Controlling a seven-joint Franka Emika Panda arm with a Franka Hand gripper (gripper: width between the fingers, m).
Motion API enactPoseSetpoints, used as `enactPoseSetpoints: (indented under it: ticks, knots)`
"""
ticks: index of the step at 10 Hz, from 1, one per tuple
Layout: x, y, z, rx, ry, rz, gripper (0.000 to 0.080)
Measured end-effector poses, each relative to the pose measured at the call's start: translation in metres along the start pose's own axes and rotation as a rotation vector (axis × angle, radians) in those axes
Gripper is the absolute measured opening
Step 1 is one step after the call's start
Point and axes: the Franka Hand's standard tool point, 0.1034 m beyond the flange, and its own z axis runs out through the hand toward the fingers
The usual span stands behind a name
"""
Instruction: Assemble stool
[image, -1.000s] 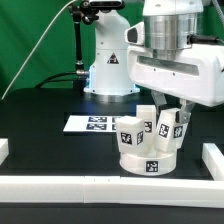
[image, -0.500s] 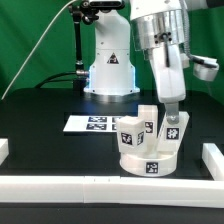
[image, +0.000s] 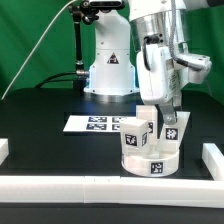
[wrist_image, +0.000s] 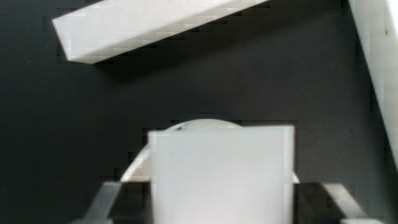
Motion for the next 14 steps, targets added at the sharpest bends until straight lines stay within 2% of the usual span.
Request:
enactPoseSetpoints:
  ticks: [1,2,3,5,8,9,10,11,13,14]
  knots:
    - [-0.001,0.001,0.0,-0.008,0.003,-0.017,0.0404]
    - [-0.01,0.002,-0.005,-0.046,0.014,-0.097,0.0577]
    - [-0.017,-0.002,-0.011,-0.04,0.008,-0.121,0.0627]
    - [-0.022,-0.004,-0.019,-0.03,-0.004,-0.247,0.0645]
    - [-0.02,-0.003,-0.016,-0.033,-0.003,-0.44,0.0649]
    - [-0.021,-0.002,-0.016,-0.042,0.011,-0.577,0.0649]
    - [-0.022,-0.002,-0.017,-0.067,0.037,-0.765,0.0649]
    - [-0.025,-0.003,-0.018,-0.078,0.047,-0.894,0.0649]
    - [-0.027,-0.001,-0.016,-0.089,0.04,-1.155,0.0649]
    - [-0.026,-0.002,-0.016,-0.09,0.038,-1.202,0.0649]
